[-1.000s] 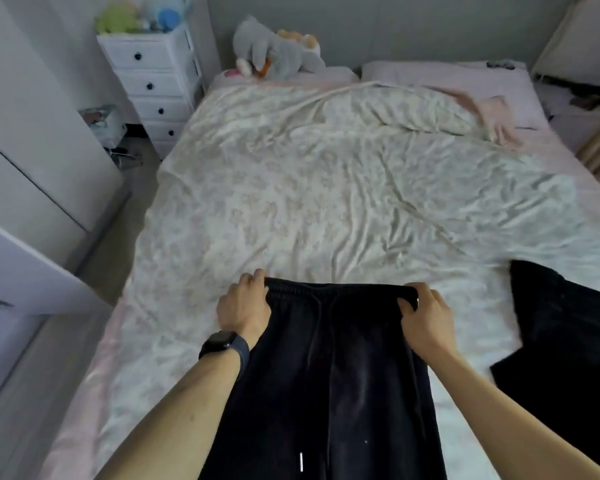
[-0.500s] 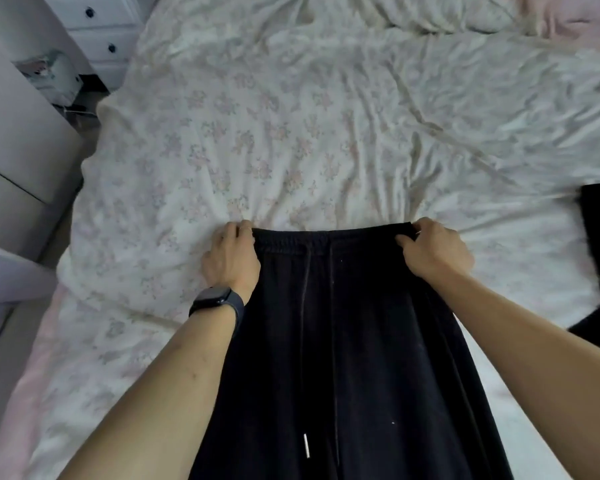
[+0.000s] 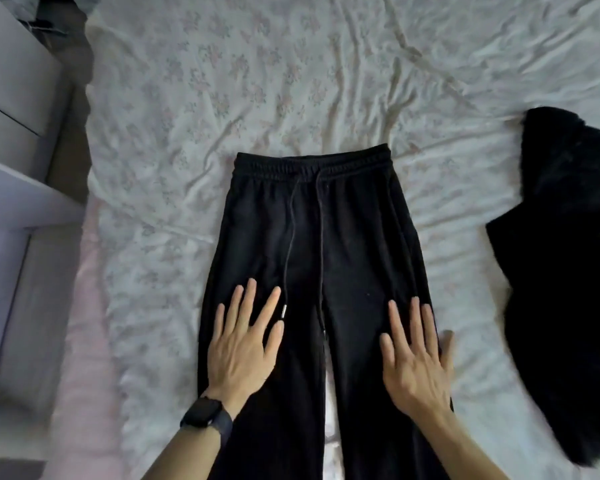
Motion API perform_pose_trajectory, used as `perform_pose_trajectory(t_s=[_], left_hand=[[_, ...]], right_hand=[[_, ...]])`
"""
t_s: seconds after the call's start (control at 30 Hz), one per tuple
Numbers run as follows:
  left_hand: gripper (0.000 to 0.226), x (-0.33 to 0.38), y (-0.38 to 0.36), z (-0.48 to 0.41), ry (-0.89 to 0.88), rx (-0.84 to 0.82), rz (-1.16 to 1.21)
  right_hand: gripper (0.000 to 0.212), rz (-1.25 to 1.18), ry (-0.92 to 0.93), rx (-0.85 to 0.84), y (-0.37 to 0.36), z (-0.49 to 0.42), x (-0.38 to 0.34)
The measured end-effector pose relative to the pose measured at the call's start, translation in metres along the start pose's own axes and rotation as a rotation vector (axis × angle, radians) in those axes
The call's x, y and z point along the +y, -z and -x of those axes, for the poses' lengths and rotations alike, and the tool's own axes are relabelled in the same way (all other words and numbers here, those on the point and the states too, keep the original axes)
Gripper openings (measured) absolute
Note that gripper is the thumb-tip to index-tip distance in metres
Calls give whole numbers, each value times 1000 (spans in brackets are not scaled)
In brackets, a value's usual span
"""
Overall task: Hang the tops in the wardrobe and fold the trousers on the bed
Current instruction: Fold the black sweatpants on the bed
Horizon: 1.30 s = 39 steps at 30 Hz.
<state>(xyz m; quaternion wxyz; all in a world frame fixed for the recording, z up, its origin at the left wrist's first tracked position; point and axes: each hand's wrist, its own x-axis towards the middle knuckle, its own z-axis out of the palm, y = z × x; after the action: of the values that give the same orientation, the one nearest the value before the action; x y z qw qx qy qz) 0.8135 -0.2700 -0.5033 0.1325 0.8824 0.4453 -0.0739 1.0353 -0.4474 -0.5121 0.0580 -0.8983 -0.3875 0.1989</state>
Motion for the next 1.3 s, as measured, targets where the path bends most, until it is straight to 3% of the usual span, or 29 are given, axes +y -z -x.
perform_pose_trajectory(t_s=[0.07,0.17,0.27,0.37,0.47,0.6,0.67,0.8,0.87,0.93,0.97,1.03,1.1,1.23,1.3], left_hand=[[59,-2,7,8,60,-20,-26],[59,28,16,25,73,-27,20],[62,75,15,52,-80,-5,46],[61,112,-2,78,-250,-142,-34],[61,109,-15,75,-166,-269,-118],[62,118,-23,76,-87,-305,-157],[63,134,-20,74,-35,-302,-124],[62,167,-2,58,-57,-80,-60],[66,173,2,37,-79,-8,-99],[64,162,1,15,-31,-65,-173],[63,152,0,6,-2,-122,-210],[62,134,1,-6,9,-200,-270],[62,128,7,-17,-69,-147,-312],[58,151,14,-62,-237,124,-248],[60,145,10,-91,-156,88,-264]], right_hand=[[62,-52,-203,-29,12,23,33],[60,-155,-251,14,31,57,54],[44,-231,-359,-113,41,73,49],[31,-141,-311,-181,48,72,50],[32,-184,-429,-108,52,64,73],[30,-209,-506,-174,51,70,88],[18,-276,-448,-73,53,70,79],[48,-176,-3,196,49,59,48],[57,-113,315,145,46,42,30],[62,70,489,-8,39,16,32],[63,150,444,-75,38,0,43],[63,210,128,-159,41,-32,69],[64,165,-67,-124,51,-54,82],[62,53,209,170,56,-85,35],[61,64,424,161,46,-104,5]])
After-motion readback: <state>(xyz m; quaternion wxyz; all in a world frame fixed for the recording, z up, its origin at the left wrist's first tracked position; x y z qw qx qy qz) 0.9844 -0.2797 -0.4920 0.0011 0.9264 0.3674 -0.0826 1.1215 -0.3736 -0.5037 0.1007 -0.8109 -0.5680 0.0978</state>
